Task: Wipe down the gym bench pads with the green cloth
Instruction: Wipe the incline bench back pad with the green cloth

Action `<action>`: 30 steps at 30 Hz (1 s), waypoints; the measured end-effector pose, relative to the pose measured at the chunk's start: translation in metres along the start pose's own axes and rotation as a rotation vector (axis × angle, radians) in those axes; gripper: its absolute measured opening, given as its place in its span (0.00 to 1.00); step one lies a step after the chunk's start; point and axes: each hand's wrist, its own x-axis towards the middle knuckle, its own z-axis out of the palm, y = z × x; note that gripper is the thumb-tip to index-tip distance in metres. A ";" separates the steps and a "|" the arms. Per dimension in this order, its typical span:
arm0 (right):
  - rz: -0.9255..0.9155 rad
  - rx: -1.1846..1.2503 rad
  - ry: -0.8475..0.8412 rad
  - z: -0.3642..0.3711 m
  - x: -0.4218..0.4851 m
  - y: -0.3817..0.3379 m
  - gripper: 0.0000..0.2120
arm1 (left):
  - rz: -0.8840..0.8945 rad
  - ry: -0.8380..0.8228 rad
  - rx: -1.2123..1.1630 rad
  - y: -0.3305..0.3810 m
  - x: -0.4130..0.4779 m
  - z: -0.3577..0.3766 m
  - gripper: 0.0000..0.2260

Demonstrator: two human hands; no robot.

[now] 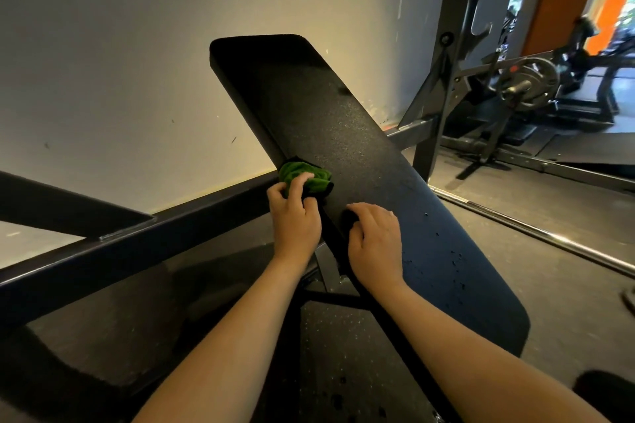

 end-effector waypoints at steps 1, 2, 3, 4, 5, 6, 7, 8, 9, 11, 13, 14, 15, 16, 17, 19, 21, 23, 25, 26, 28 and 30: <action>0.004 -0.012 0.011 0.000 0.000 0.000 0.15 | 0.014 -0.006 0.002 0.001 -0.005 0.001 0.15; 0.019 -0.021 0.024 0.000 -0.001 0.000 0.15 | 0.035 -0.018 0.008 0.000 -0.013 0.003 0.14; 0.042 -0.028 0.039 0.000 -0.001 -0.001 0.15 | 0.051 -0.030 0.003 0.000 -0.022 0.005 0.14; 0.065 -0.029 0.051 0.000 -0.002 -0.001 0.15 | 0.053 -0.039 -0.014 -0.001 -0.031 0.008 0.14; 0.081 -0.025 0.063 0.000 -0.003 -0.002 0.15 | 0.051 -0.040 -0.031 -0.003 -0.040 0.010 0.13; 0.091 -0.017 0.075 0.001 -0.003 -0.003 0.15 | 0.052 -0.043 -0.043 -0.005 -0.049 0.012 0.13; 0.098 -0.010 0.081 0.002 -0.003 -0.003 0.15 | 0.054 -0.055 -0.050 -0.006 -0.057 0.014 0.13; 0.103 -0.006 0.081 0.002 -0.003 -0.003 0.15 | 0.051 -0.069 -0.056 -0.007 -0.066 0.016 0.14; 0.108 -0.007 0.074 0.003 -0.003 -0.002 0.15 | 0.048 -0.077 -0.063 -0.007 -0.073 0.017 0.15; 0.110 -0.019 0.057 0.004 -0.003 0.001 0.14 | 0.038 -0.087 -0.089 -0.009 -0.081 0.018 0.15; 0.102 -0.029 0.051 0.004 -0.003 0.002 0.14 | 0.016 -0.114 -0.102 -0.009 -0.079 0.016 0.15; 0.101 -0.032 0.053 0.004 -0.003 0.001 0.15 | 0.014 -0.128 -0.102 -0.010 -0.076 0.014 0.16; 0.101 -0.032 0.054 0.004 -0.003 0.001 0.15 | 0.020 -0.138 -0.102 -0.010 -0.072 0.010 0.16; 0.099 -0.031 0.057 0.004 -0.003 0.001 0.16 | 0.027 -0.136 -0.105 -0.010 -0.067 0.007 0.17; 0.098 -0.030 0.057 0.004 -0.003 0.000 0.16 | 0.033 -0.117 -0.117 -0.008 -0.061 0.004 0.17; 0.092 -0.024 0.044 0.002 -0.001 0.000 0.15 | -0.003 -0.035 -0.165 -0.004 -0.046 0.001 0.17; 0.091 -0.008 0.031 0.001 0.000 0.001 0.15 | -0.088 0.026 -0.215 0.003 -0.033 0.003 0.15; 0.102 0.023 0.031 0.000 0.001 0.001 0.14 | -0.129 0.046 -0.238 0.007 -0.029 0.009 0.13; 0.116 0.056 0.048 0.000 0.001 0.002 0.13 | -0.115 0.056 -0.236 0.006 -0.032 0.014 0.12; 0.126 0.070 0.059 0.000 0.002 0.003 0.13 | -0.109 0.054 -0.232 0.006 -0.036 0.016 0.12; 0.149 0.073 0.067 -0.001 0.002 0.004 0.14 | -0.111 0.027 -0.227 0.005 -0.046 0.018 0.12; 0.172 0.076 0.041 -0.004 0.002 0.004 0.15 | -0.117 0.007 -0.216 0.008 -0.057 0.019 0.14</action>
